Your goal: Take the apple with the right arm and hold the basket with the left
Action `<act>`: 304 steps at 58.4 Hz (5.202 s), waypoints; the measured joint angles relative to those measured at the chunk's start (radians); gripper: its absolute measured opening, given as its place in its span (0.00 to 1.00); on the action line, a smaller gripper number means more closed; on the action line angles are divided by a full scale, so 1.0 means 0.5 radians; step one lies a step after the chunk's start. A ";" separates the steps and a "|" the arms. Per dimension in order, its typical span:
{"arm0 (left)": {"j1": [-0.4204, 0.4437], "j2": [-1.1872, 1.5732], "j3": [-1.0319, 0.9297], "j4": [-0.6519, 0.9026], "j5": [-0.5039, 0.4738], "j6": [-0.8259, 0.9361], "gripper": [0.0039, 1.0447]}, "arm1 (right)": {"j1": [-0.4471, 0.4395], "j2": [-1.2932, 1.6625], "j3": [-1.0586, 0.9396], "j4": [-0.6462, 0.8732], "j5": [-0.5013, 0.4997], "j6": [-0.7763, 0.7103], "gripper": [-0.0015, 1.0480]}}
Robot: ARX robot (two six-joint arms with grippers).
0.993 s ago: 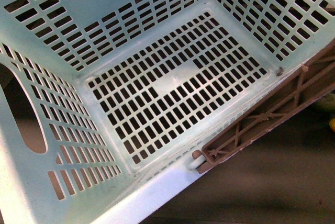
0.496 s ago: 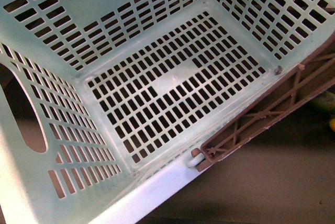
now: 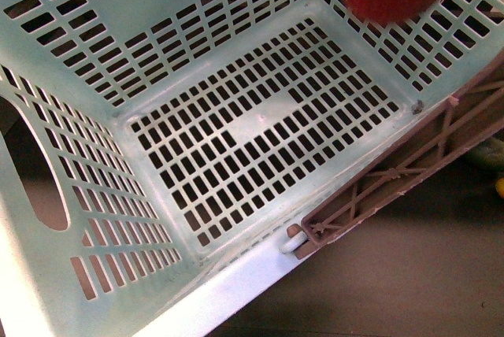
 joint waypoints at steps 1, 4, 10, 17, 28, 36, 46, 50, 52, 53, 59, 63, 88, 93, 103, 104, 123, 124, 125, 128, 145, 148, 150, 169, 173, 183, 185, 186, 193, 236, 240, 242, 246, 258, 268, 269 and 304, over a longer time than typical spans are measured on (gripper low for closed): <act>0.000 0.000 0.000 0.000 -0.002 0.000 0.15 | -0.007 -0.002 0.000 0.005 0.009 -0.002 0.91; 0.000 0.000 0.000 0.000 -0.002 0.000 0.15 | -0.024 -0.009 0.000 0.014 0.034 -0.002 0.91; 0.000 0.005 -0.001 -0.001 0.017 0.008 0.15 | -0.095 -0.053 -0.005 0.039 0.113 -0.004 0.92; 0.000 0.005 -0.001 -0.001 0.005 -0.002 0.15 | -0.217 -0.147 -0.031 0.040 0.206 -0.002 0.92; 0.005 0.005 0.000 0.001 -0.009 0.006 0.15 | -0.431 -0.390 -0.137 -0.026 0.331 -0.016 0.92; 0.003 0.005 0.000 0.001 0.002 0.005 0.15 | -0.598 -0.581 -0.284 -0.031 0.284 -0.018 0.87; 0.003 0.005 0.000 0.001 -0.005 0.007 0.15 | -0.672 -0.765 -0.607 0.271 -0.037 0.011 0.59; 0.004 0.004 0.000 0.002 0.004 0.005 0.15 | -0.715 -0.821 -0.706 0.291 -0.097 0.013 0.49; 0.004 0.004 0.000 0.002 0.005 0.005 0.15 | -0.760 -0.854 -0.756 0.302 -0.156 0.012 0.43; 0.003 0.004 0.000 0.001 0.004 0.003 0.15 | -0.768 -0.863 -0.770 0.305 -0.156 0.013 0.42; 0.004 0.004 0.000 0.001 0.008 -0.008 0.15 | -0.813 -0.946 -0.871 0.320 -0.159 0.016 0.27; 0.003 0.004 0.000 0.001 -0.005 -0.004 0.15 | -0.817 -1.001 -0.930 0.325 -0.161 0.017 0.17; 0.003 0.004 0.000 0.002 0.005 -0.001 0.15 | -0.820 -1.374 -1.207 0.236 -0.168 0.023 0.02; 0.003 0.004 0.000 0.001 0.008 -0.001 0.15 | -0.820 -1.440 -1.238 0.199 -0.168 0.023 0.02; 0.004 0.004 0.000 0.002 -0.007 0.001 0.15 | -0.820 -1.585 -1.289 0.108 -0.169 0.023 0.02; 0.004 0.004 0.000 0.002 -0.008 0.002 0.15 | -0.820 -1.595 -1.292 0.101 -0.168 0.023 0.02; 0.003 0.004 0.000 0.002 0.006 0.003 0.15 | -0.820 -1.825 -1.387 -0.004 -0.169 0.024 0.02; 0.003 0.004 0.000 0.002 0.001 0.004 0.15 | -0.820 -1.843 -1.387 -0.010 -0.168 0.024 0.02; 0.003 0.004 0.000 0.001 0.001 0.004 0.15 | -0.820 -1.849 -1.387 -0.016 -0.169 0.024 0.02; 0.003 0.004 0.000 0.002 -0.002 0.005 0.15 | -0.820 -1.894 -1.387 -0.058 -0.168 0.024 0.02; 0.003 0.004 0.000 0.001 0.001 0.004 0.15 | -0.820 -2.103 -1.387 -0.259 -0.169 0.024 0.02; 0.003 0.004 0.000 0.001 0.000 0.005 0.15 | -0.820 -2.132 -1.387 -0.287 -0.169 0.024 0.02; 0.003 0.004 0.000 0.002 0.000 0.005 0.15 | -0.820 -2.150 -1.387 -0.306 -0.169 0.024 0.02; 0.003 0.004 0.000 0.002 0.000 0.004 0.15 | -0.820 -2.362 -1.387 -0.517 -0.169 0.024 0.02; 0.003 0.004 0.000 0.002 0.001 0.005 0.15 | -0.820 -2.575 -1.387 -0.798 -0.166 0.025 0.02; 0.003 0.004 0.000 0.002 0.004 0.004 0.15 | -0.820 -2.677 -1.387 -0.849 -0.169 0.024 0.02; 0.003 0.005 0.000 0.001 0.004 0.002 0.15 | -0.820 -2.678 -1.387 -0.849 -0.169 0.024 0.02; 0.003 0.005 0.000 0.001 0.004 0.000 0.15 | -0.820 -2.679 -1.387 -0.849 -0.169 0.024 0.02; 0.003 0.004 0.000 0.001 -0.004 0.005 0.15 | -0.820 -2.680 -1.387 -0.849 -0.169 0.024 0.16; -0.011 0.004 0.000 0.002 -0.337 -0.046 0.15 | -0.820 -2.682 -1.387 -0.849 -0.169 0.027 0.92; 0.026 0.004 0.002 0.007 -0.375 -0.037 0.15 | -0.820 -2.683 -1.387 -0.849 -0.168 0.027 0.92; 0.048 0.004 0.002 0.011 -0.385 -0.038 0.15 | -0.820 -2.683 -1.387 -0.849 -0.168 0.027 0.92; 0.105 0.004 0.002 0.031 -0.396 -0.051 0.15 | -0.820 -2.683 -1.387 -0.849 -0.169 0.027 0.92; 0.344 -0.019 -0.065 0.141 -0.389 -0.223 0.15 | -0.820 -2.683 -1.387 -0.849 -0.169 0.027 0.92; 0.697 -0.007 -0.198 0.231 -0.327 -0.357 0.15 | -0.820 -2.683 -1.387 -0.849 -0.169 0.027 0.92; 0.716 -0.003 -0.202 0.234 -0.327 -0.368 0.15 | -0.820 -2.683 -1.387 -0.849 -0.169 0.027 0.92; 1.097 0.517 -0.220 0.352 -0.455 -0.635 0.15 | -0.820 -2.683 -1.387 -0.849 -0.169 0.031 0.92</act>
